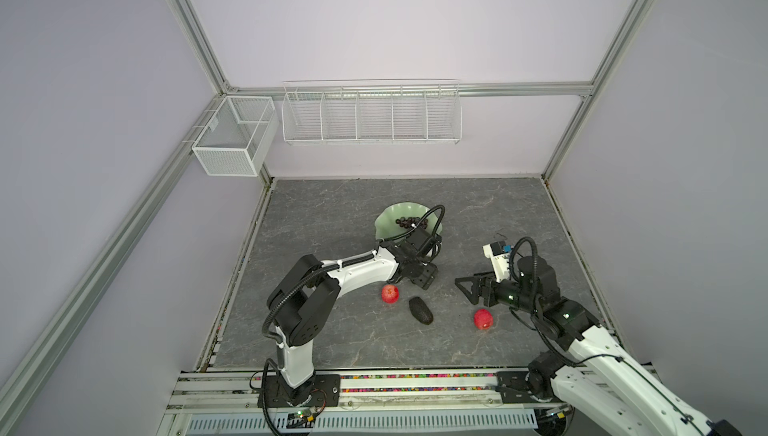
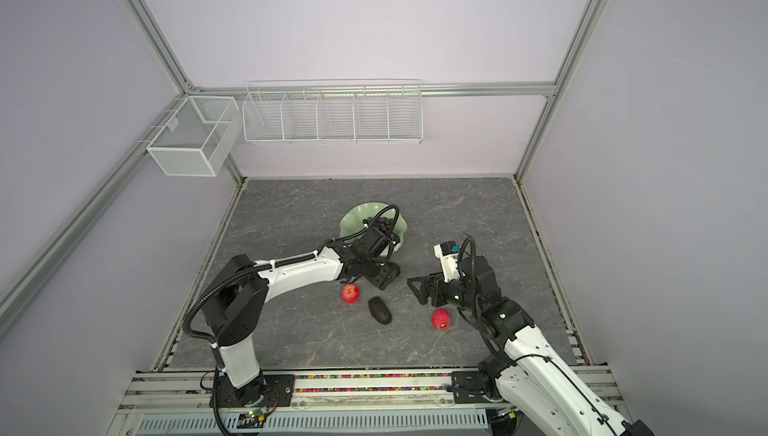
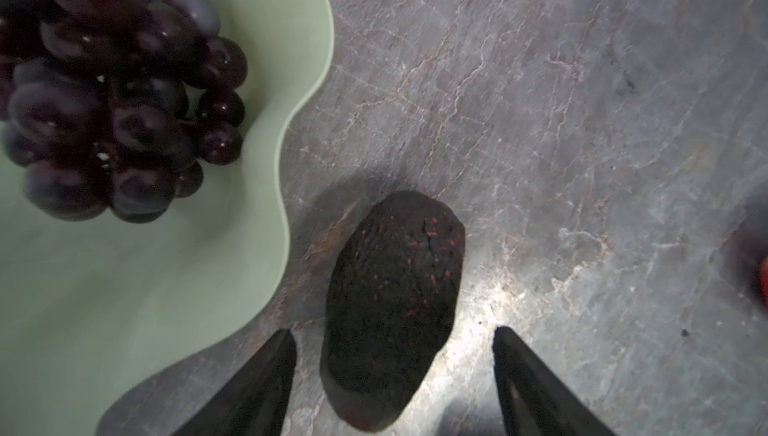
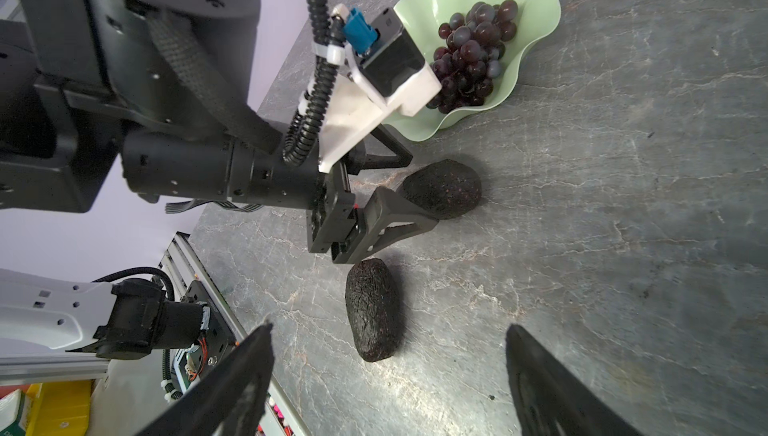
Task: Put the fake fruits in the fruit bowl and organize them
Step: 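Lower the left gripper onto the avocado nearer the bowl and grasp it, then carry the avocado with the left gripper and drop it beside the grapes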
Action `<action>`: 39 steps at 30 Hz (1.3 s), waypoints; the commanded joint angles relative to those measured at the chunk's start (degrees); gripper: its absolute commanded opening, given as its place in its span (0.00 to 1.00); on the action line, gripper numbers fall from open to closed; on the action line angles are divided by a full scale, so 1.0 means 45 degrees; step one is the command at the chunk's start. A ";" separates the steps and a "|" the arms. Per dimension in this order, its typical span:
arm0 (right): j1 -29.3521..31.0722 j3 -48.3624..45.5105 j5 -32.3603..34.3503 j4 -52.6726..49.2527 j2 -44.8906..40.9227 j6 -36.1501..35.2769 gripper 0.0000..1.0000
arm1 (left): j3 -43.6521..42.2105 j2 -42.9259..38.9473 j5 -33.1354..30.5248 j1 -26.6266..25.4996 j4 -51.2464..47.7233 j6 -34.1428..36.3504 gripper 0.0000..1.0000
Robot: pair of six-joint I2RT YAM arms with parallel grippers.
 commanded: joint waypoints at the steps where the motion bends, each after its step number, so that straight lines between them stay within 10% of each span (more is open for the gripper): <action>1: 0.0094 -0.0167 -0.0175 0.0004 0.0058 -0.0137 0.88 | 0.0330 0.0420 -0.0036 -0.0069 0.0293 0.0053 0.75; 12: 0.0084 -0.0133 -0.0151 -0.0020 -0.0018 -0.0138 0.88 | 0.1032 0.1252 0.0028 -0.0453 0.0269 -0.0091 0.69; 23: 0.0099 -0.0166 -0.0064 0.0037 -0.0118 -0.0099 0.88 | 0.1156 0.0415 0.0154 -0.0591 0.0446 0.0033 0.42; 39: 0.0109 0.0954 -0.0703 0.1284 0.1882 -0.0428 0.88 | 0.1955 -0.1460 -0.1674 0.1336 0.0542 -0.1439 0.42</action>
